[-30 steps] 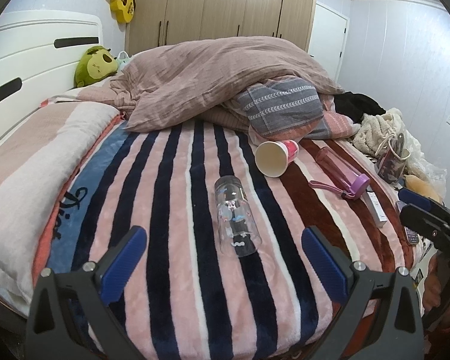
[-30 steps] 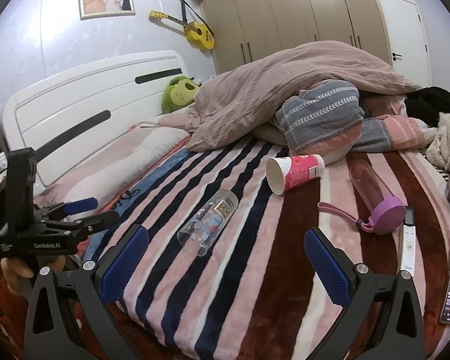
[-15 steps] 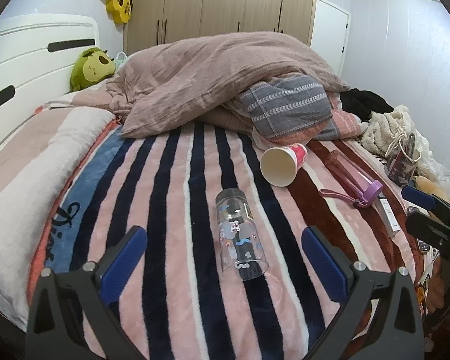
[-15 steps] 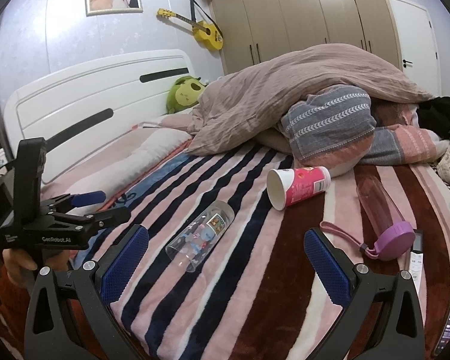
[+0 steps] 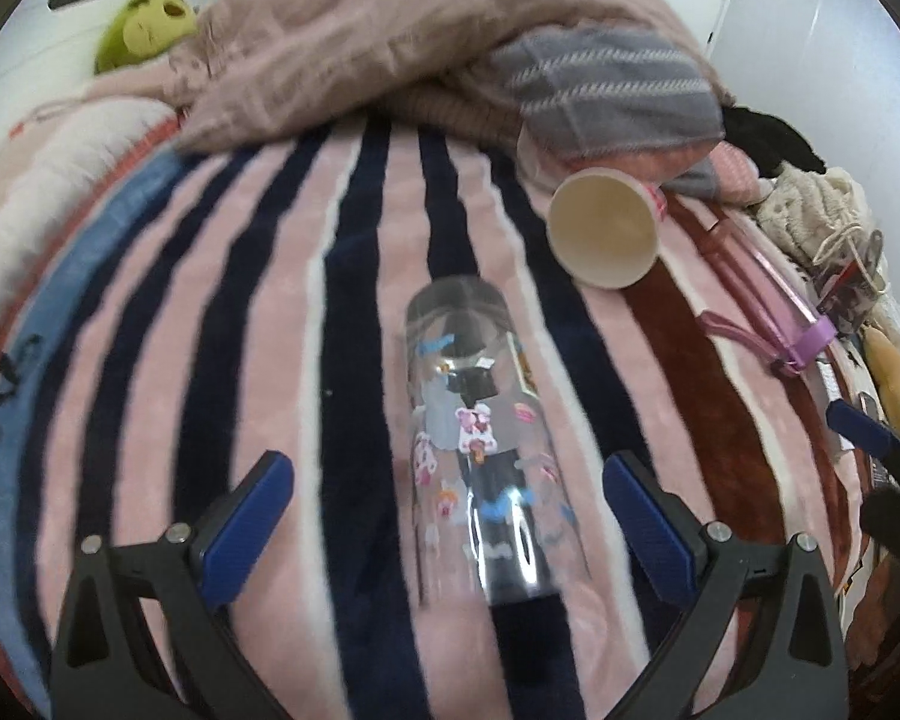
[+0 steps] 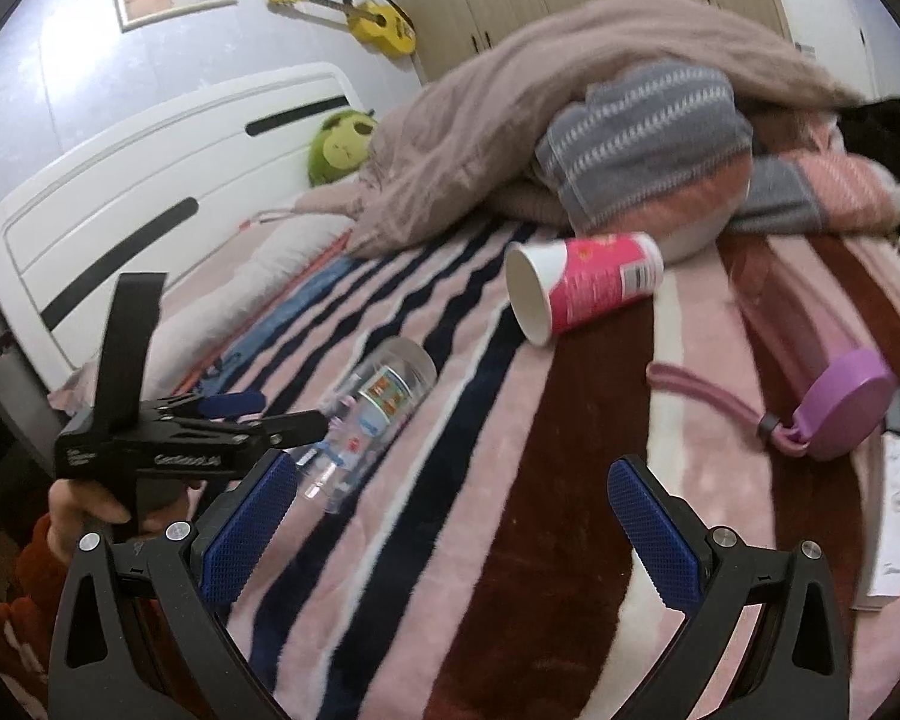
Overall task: Flip cup upside down
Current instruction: 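Move the left gripper to the clear sticker cup and close on it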
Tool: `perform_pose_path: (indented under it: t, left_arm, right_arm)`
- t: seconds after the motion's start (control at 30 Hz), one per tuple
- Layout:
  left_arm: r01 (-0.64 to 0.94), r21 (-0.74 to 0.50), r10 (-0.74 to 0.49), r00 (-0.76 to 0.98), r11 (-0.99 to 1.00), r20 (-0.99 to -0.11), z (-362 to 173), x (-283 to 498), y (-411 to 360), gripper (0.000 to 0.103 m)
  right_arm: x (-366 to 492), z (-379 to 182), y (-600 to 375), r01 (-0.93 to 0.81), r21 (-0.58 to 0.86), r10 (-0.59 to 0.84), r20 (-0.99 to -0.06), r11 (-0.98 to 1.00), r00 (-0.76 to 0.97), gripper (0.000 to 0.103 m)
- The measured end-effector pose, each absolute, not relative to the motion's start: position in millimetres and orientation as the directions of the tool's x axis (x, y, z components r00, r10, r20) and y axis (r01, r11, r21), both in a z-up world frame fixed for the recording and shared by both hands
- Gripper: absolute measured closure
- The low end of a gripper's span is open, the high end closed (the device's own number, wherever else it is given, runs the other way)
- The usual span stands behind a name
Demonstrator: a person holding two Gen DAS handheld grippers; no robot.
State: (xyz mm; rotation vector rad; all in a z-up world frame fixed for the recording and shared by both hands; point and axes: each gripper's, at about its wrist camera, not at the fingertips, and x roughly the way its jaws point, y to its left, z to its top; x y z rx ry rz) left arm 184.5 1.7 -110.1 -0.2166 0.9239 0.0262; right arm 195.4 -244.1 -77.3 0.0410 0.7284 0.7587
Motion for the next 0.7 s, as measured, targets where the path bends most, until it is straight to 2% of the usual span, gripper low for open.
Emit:
perform_pose_path:
  t: [0.13,0.17,0.2,0.33,0.37,0.53,0.7]
  left_arm:
    - [-0.100,-0.210,-0.108,0.602,0.973,-0.791,-127.9,199.5,-1.7,0.006]
    - [-0.102,-0.216,-0.114,0.597,0.971,-0.794,-130.7,200.5,-1.4,0.011]
    - [-0.108,-0.217,-0.112,0.593,0.970,-0.797,-134.1,202.7,-1.2,0.019]
    - [-0.083,-0.230,-0.134,0.608,0.970,-0.783,-137.8,204.9,-4.2,0.032]
    - [-0.066,-0.234,-0.145,0.612,0.970,-0.777,-136.9,203.6,-5.9,0.039]
    - [-0.036,-0.223,-0.150,0.637,0.974,-0.756,-136.0,190.0,-4.1,0.044]
    - [-0.012,-0.301,-0.221,0.649,0.954,-0.728,-138.3,149.7,11.6,0.046]
  right_arm:
    - [211.2,-95.6,-240.5,-0.611,0.327,0.655,-0.609,0.721,0.447,0.000]
    - [213.6,-98.8,-239.4,-0.615,0.340,0.664,-0.610,0.712,0.432,0.000]
    - [216.1,-101.8,-238.5,-0.619,0.350,0.672,-0.610,0.703,0.419,0.000]
    - [222.6,-111.4,-233.5,-0.620,0.367,0.679,-0.621,0.693,0.392,0.000]
    - [223.7,-113.2,-232.6,-0.619,0.374,0.682,-0.623,0.690,0.383,0.000]
    - [226.8,-116.9,-225.4,-0.617,0.423,0.706,-0.626,0.664,0.330,0.000]
    - [222.0,-112.5,-208.9,-0.613,0.492,0.742,-0.623,0.619,0.249,0.000]
